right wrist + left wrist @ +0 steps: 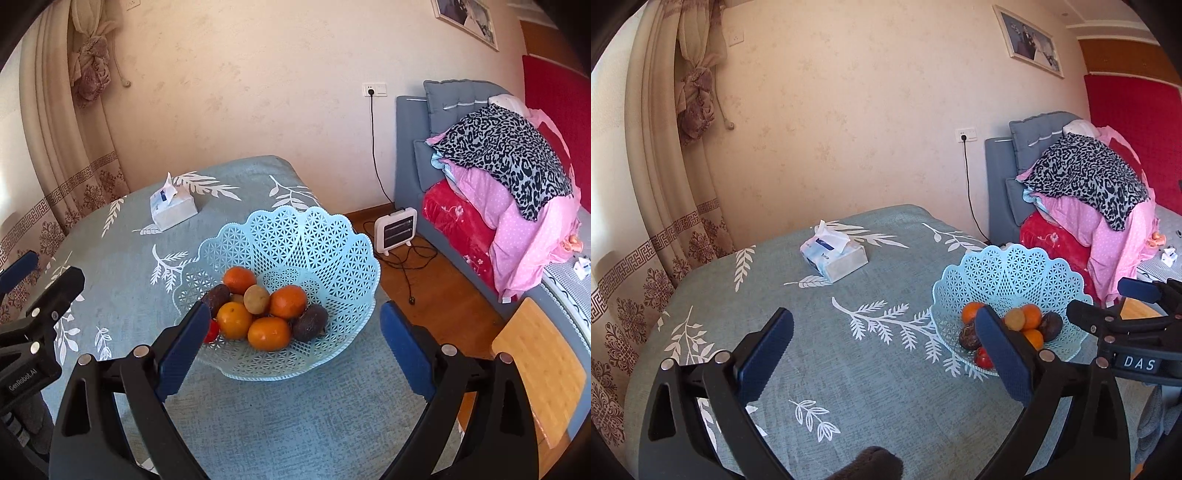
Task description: Organize fruits
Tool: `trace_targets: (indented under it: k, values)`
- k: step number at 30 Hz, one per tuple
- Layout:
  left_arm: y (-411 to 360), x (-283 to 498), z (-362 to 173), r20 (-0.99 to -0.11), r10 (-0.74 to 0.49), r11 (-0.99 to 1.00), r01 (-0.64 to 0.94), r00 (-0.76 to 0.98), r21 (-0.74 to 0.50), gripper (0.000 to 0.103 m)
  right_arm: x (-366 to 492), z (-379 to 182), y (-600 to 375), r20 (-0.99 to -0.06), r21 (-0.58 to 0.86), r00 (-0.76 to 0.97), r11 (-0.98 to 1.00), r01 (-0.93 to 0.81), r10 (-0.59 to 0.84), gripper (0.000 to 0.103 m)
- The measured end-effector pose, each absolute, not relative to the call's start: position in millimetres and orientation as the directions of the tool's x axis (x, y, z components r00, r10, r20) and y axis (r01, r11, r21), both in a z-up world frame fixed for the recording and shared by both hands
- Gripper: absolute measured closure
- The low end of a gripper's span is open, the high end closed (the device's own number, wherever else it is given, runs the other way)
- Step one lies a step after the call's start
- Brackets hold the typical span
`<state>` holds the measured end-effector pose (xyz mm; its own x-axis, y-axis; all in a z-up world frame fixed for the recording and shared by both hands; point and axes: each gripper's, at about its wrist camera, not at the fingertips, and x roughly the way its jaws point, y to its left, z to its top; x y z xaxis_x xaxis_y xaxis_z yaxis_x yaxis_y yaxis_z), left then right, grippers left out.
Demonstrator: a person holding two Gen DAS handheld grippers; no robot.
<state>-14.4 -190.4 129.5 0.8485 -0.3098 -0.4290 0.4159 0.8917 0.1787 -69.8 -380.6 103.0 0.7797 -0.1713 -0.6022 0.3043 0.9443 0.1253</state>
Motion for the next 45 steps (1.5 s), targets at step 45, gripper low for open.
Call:
trace_targets:
  k: [45]
  values:
    - [-212,-17,112,-0.473,-0.327,0.851,0.472,0.819,0.231,0.005,-55,82,-367,-0.618,0.024,0.751,0.949,0.313,-0.232,0.009]
